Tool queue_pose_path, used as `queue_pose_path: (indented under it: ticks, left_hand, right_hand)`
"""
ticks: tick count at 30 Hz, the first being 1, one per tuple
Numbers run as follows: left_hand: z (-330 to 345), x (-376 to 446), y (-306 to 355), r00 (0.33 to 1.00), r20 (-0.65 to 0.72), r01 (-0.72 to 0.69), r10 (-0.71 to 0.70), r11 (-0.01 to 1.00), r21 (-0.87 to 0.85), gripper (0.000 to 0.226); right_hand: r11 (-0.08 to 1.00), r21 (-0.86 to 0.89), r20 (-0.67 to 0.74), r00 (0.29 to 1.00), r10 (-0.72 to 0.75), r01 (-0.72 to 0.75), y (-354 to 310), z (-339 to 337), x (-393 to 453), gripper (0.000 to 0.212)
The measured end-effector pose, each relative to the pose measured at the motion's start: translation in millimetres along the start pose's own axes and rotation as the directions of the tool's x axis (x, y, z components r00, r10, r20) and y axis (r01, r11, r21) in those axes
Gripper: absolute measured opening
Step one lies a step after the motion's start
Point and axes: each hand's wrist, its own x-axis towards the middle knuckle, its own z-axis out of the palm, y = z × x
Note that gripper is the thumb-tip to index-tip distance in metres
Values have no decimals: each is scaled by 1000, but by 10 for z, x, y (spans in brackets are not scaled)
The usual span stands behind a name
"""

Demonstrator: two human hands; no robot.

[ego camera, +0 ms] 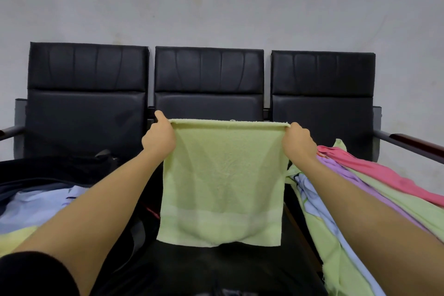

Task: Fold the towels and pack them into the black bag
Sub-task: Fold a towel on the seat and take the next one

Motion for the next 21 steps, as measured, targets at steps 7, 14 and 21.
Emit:
queue_pose_path:
  ticks: [7,14,21]
  left_hand:
    - [412,64,34,929,324,351,-182,712,-608,53]
    - [531,466,167,904,391,418,-172,545,-727,51]
    - [571,544,187,984,-27,64,-176,487,-871,48]
  right_hand:
    - [737,640,223,971,92,-217,14,415,164,36]
    - [562,801,229,973,36,-209,-159,452,469,29]
    - [416,909,28,999,-30,-13,-306,359,592,25]
